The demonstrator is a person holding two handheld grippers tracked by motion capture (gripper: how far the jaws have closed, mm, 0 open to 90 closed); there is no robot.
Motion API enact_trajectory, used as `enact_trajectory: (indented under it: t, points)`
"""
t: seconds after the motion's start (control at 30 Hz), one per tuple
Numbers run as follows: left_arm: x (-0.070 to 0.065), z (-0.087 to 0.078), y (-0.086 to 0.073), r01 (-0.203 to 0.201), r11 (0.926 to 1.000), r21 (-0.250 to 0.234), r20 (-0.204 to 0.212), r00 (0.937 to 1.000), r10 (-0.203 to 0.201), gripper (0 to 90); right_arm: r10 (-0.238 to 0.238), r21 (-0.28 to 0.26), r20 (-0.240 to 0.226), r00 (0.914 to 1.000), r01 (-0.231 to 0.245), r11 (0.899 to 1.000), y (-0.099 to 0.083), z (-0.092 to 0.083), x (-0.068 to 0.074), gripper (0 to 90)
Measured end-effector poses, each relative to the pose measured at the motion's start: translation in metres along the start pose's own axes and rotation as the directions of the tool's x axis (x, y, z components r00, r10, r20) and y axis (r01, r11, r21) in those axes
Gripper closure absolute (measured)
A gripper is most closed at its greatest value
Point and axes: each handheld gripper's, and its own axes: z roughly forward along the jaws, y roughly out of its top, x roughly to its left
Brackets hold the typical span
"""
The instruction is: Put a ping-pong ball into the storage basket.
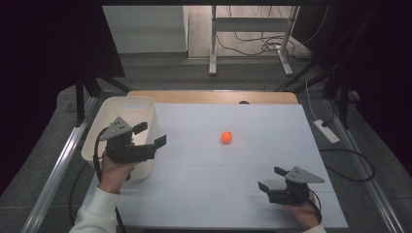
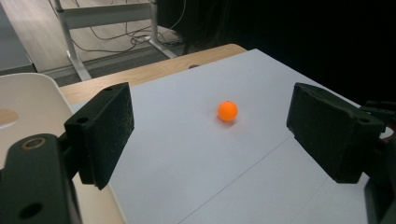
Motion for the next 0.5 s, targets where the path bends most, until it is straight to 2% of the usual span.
enact_trajectory:
  t: [0.5]
  points:
    - [-0.013,0.021,0.002,-0.008,0.9998,0.018,0.012,0.9999,0.008,16.3,-0.006,0.004,-0.002,1.0,0.006,1.0,-0.001,0.0,0.0,13.7]
